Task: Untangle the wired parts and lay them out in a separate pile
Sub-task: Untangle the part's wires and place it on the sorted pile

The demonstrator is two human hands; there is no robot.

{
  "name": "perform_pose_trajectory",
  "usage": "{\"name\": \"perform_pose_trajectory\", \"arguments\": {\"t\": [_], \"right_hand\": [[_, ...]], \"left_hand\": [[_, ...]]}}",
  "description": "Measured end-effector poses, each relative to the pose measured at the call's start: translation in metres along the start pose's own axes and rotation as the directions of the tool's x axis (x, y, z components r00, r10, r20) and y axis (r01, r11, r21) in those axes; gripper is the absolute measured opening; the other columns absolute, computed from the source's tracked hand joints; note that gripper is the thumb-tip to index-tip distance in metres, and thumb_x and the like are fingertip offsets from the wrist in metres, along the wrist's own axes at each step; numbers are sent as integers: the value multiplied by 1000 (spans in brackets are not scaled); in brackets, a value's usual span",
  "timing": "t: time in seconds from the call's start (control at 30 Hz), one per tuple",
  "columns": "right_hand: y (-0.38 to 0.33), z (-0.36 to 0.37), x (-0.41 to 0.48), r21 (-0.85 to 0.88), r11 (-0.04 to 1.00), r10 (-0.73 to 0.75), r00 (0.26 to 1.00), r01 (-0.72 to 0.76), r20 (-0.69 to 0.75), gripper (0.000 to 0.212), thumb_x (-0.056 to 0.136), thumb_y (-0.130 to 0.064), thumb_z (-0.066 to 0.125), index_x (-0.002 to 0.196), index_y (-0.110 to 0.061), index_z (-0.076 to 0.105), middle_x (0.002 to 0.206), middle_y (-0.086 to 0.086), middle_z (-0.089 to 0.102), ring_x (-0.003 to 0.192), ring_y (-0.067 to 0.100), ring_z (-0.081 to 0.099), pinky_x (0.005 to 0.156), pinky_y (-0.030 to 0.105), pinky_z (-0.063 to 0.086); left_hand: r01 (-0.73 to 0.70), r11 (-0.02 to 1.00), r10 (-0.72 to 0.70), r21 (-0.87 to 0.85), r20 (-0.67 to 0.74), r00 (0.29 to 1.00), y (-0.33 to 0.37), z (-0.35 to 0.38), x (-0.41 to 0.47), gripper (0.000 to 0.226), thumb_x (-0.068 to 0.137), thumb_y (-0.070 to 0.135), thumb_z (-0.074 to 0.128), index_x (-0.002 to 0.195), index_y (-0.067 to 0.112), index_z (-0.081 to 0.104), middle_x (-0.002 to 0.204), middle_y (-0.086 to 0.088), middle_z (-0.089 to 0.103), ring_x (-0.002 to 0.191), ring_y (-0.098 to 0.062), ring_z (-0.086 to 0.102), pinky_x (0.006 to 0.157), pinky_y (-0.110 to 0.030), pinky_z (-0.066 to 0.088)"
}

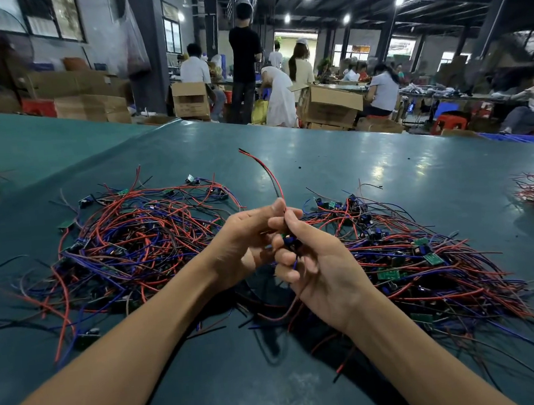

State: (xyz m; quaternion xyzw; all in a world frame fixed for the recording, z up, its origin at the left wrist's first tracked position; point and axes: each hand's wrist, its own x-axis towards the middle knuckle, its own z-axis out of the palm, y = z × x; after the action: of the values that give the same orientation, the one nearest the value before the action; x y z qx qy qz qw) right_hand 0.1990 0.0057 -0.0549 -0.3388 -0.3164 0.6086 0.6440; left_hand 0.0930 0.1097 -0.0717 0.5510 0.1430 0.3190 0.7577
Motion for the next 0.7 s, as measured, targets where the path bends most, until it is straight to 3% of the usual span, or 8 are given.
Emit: {"name": "perform_pose_trajectory", "arguments": {"t": [0.1, 0.2, 0.3, 0.43, 0.6, 0.7], "right_hand": [[1, 0, 1, 9, 998, -64, 997, 64, -35, 19, 87, -26, 66, 93, -13, 79, 73, 4, 60, 51, 7, 51, 40, 18, 41], [-1, 0, 3, 51, 995, -84, 988, 91, -128, 19, 83, -27, 73, 89, -8, 71, 71, 3, 61, 48, 7, 50, 39, 17, 40], [-3, -1, 4, 67, 994, -69, 979, 83, -190, 31, 79, -30, 75, 94, -5, 63, 64, 0, 61, 46, 6, 49, 38, 15, 39], [-1, -1, 3, 89, 994, -51, 979, 70, -196, 27, 79, -30, 75, 88, -5, 68, 66, 1, 63, 49, 5, 53, 39, 14, 39], [-1, -3, 4, 126, 989, -46, 981, 71, -189, 30, 80, -29, 73, 92, -2, 68, 70, 4, 67, 50, 5, 55, 42, 15, 42], [-2, -6, 4, 120, 992, -13, 990, 30, -144, 34, 80, -25, 75, 103, 0, 70, 87, 10, 73, 56, 6, 56, 48, 15, 48]], "left_hand": [[54, 998, -50, -41, 85, 995, 2, 0, 0, 53, 90, 55, 64, 116, 9, 74, 75, -1, 59, 59, -13, 60, 55, -27, 56], [16, 998, -6, -61, 159, 987, -3, 0, -1, 68, 80, 42, 82, 127, -3, 64, 84, -5, 60, 69, -12, 63, 63, -27, 57], [-44, 999, 47, -20, 177, 983, -7, 0, -1, 48, 84, 31, 79, 121, 1, 71, 84, -4, 69, 73, -13, 66, 67, -28, 58], [-39, 999, 43, -27, 155, 987, -3, -3, -1, 29, 81, 22, 78, 106, 7, 77, 87, -10, 71, 73, -16, 66, 68, -31, 58], [-66, 998, 66, -4, 144, 987, -2, -4, -3, 30, 76, 10, 74, 106, 9, 78, 80, -5, 67, 74, -17, 67, 70, -30, 57], [-134, 989, 128, 61, 104, 986, -4, -5, -3, 32, 84, 2, 68, 115, 2, 73, 94, -15, 68, 80, -22, 67, 72, -28, 54]]}}
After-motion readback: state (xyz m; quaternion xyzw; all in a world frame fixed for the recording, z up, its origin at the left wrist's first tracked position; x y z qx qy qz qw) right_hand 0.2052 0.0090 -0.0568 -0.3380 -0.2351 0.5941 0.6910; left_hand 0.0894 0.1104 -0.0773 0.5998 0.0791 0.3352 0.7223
